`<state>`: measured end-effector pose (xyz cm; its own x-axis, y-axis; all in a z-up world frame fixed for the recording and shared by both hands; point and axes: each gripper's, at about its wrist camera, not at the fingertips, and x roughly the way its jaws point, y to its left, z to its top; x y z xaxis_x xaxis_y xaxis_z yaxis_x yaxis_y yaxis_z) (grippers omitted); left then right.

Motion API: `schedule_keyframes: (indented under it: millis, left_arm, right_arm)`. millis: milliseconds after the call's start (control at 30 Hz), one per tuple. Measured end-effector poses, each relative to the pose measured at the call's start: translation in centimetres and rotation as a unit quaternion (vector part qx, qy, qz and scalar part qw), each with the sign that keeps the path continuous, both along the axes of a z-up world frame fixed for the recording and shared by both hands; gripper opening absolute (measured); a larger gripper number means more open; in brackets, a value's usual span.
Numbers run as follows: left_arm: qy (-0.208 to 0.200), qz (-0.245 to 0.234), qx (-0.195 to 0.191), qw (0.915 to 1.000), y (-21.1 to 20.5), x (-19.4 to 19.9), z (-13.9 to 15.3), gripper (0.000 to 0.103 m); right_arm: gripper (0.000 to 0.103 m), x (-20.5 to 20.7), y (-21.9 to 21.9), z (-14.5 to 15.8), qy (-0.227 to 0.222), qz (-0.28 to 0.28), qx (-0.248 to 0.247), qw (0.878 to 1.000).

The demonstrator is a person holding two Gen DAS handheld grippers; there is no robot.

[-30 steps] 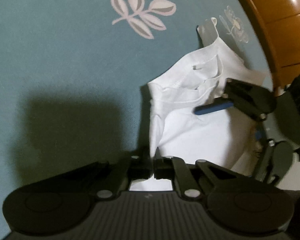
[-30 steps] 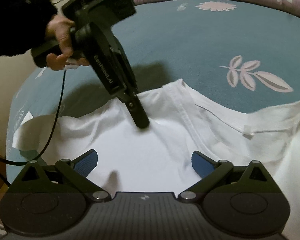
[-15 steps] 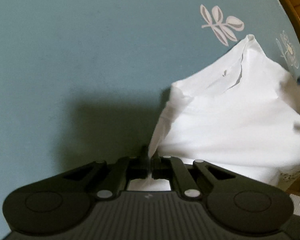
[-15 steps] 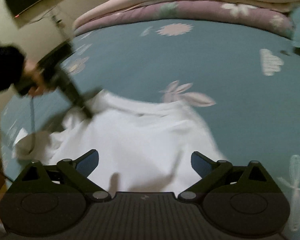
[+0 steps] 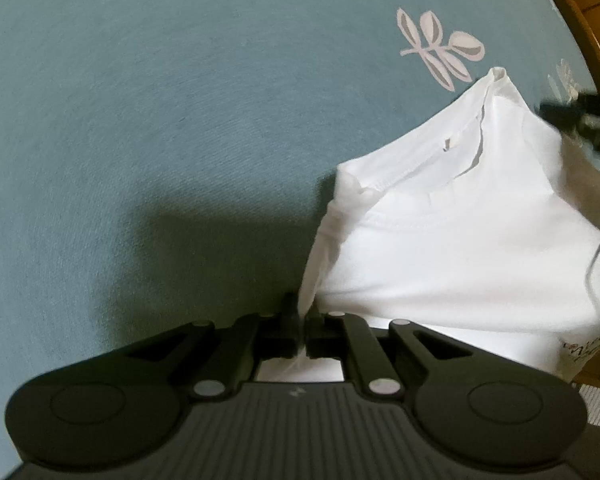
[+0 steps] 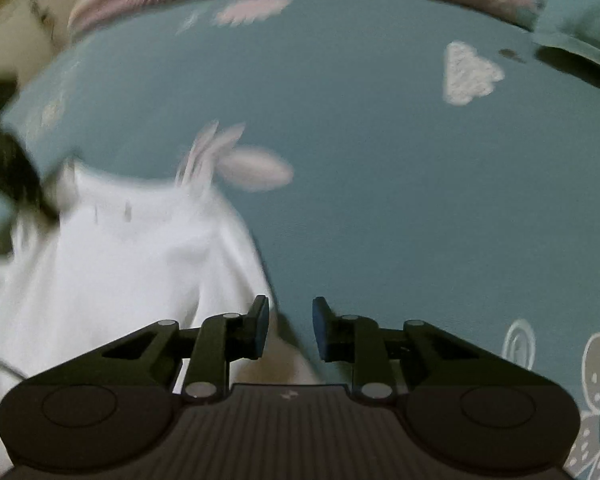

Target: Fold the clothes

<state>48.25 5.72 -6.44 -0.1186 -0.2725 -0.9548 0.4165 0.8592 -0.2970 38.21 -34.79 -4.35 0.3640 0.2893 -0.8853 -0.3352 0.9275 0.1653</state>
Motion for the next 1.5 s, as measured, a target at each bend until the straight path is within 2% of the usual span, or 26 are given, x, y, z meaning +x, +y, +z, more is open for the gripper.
schedule_keyframes:
  millis: [67,267,433,533,633,700,900,967,1067,1200,1500]
  left_arm:
    - [-0.001,0.005,-0.004,1.0000,0.4,0.0,0.0,0.007]
    - [0.000,0.000,-0.007,1.0000,0.9,0.1,-0.1,0.008]
    - [-0.001,0.003,-0.011,0.9999,1.6,0.1,-0.1,0.008]
    - [-0.006,0.006,-0.012,0.9999,2.0,0.0,0.0,0.008]
    - [-0.015,0.014,-0.009,0.9998,2.3,-0.3,0.3,0.007]
    - [-0.023,0.012,-0.003,0.9997,2.2,-0.5,0.9,0.004]
    - [-0.083,-0.032,0.009,0.9960,1.0,0.4,4.5,0.004]
    - [-0.110,-0.045,0.018,0.9928,-1.8,1.0,5.0,0.004]
    - [-0.136,-0.052,0.031,0.9889,-3.1,3.4,5.5,0.004]
    - [-0.145,-0.058,0.043,0.9868,-4.0,5.8,4.8,0.004]
    - [-0.145,-0.020,0.054,0.9878,-2.9,8.0,2.2,0.005]
  right_arm:
    - [0.030,-1.2,1.3,-0.6,0.002,0.027,-0.020,0.999]
    - [0.030,-0.8,2.1,-0.2,-0.010,0.046,-0.020,0.999]
    - [0.031,0.7,3.6,-0.8,-0.017,0.086,-0.029,0.996]
    - [0.030,-0.2,4.6,-0.7,-0.006,0.119,-0.016,0.993]
    - [0.012,-0.7,5.2,-0.5,-0.005,0.136,-0.030,0.990]
    - [0.007,-0.4,5.2,0.0,-0.008,0.123,-0.045,0.991]
    - [0.007,2.0,3.2,1.8,-0.044,0.079,-0.099,0.991]
    - [0.007,3.0,2.4,2.2,-0.052,0.064,-0.111,0.990]
    - [0.007,4.3,1.2,2.9,-0.063,0.042,-0.129,0.989]
    - [0.007,6.4,0.0,3.2,-0.075,0.015,-0.147,0.986]
    - [0.007,10.8,-0.1,0.0,-0.076,-0.029,-0.140,0.987]
